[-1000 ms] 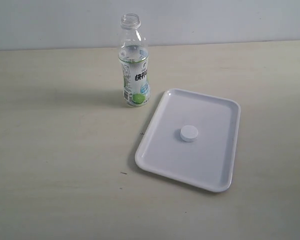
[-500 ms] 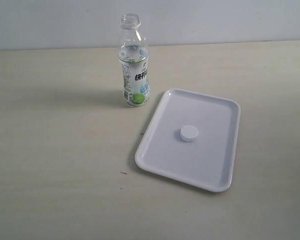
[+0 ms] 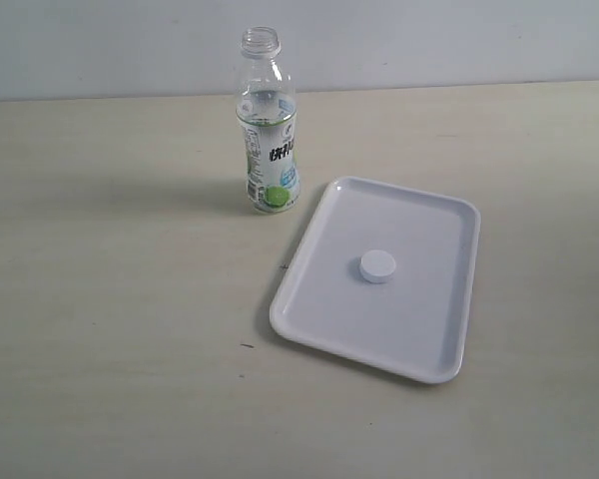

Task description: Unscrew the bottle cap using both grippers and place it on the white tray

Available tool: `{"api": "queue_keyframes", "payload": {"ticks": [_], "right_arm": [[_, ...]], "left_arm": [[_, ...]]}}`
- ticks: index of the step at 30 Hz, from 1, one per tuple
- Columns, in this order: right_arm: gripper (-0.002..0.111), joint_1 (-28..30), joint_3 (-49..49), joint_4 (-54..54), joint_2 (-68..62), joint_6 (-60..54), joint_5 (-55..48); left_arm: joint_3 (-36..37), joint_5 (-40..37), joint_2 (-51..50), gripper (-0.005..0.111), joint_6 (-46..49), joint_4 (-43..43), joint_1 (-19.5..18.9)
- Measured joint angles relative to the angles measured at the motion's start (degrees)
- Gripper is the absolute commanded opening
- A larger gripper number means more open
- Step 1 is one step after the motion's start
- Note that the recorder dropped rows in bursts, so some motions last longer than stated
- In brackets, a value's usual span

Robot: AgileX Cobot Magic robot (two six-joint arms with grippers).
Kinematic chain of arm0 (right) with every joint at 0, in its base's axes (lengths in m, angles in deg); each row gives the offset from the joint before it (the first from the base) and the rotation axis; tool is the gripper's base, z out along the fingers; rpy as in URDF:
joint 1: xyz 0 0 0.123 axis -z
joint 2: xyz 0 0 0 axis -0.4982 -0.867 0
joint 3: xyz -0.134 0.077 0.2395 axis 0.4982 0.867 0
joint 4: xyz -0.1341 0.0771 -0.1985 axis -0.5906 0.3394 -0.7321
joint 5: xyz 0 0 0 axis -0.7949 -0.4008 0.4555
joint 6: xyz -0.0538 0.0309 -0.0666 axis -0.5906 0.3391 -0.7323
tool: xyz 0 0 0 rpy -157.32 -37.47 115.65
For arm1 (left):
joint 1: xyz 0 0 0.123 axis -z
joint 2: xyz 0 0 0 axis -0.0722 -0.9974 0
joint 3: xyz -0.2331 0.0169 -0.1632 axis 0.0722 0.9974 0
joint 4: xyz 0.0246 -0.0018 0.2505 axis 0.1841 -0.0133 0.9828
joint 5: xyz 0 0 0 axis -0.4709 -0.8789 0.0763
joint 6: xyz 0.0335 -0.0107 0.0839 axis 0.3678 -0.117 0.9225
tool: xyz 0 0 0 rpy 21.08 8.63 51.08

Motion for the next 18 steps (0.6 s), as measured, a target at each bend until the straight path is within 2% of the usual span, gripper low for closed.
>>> {"api": "queue_keyframes", "payload": {"ticks": [3, 6, 18], "right_arm": [[0.000, 0.0, 0.0, 0.0, 0.0, 0.0, 0.0], [0.000, 0.0, 0.0, 0.0, 0.0, 0.0, 0.0], [0.000, 0.0, 0.0, 0.0, 0.0, 0.0, 0.0]], "left_arm": [[0.0, -4.0, 0.0, 0.000, 13.9, -7.4, 0.0], [0.0, -7.6, 0.0, 0.000, 18.7, -9.0, 0.0], [0.0, -10.3, 0.0, 0.000, 15.3, -9.4, 0.0]]}}
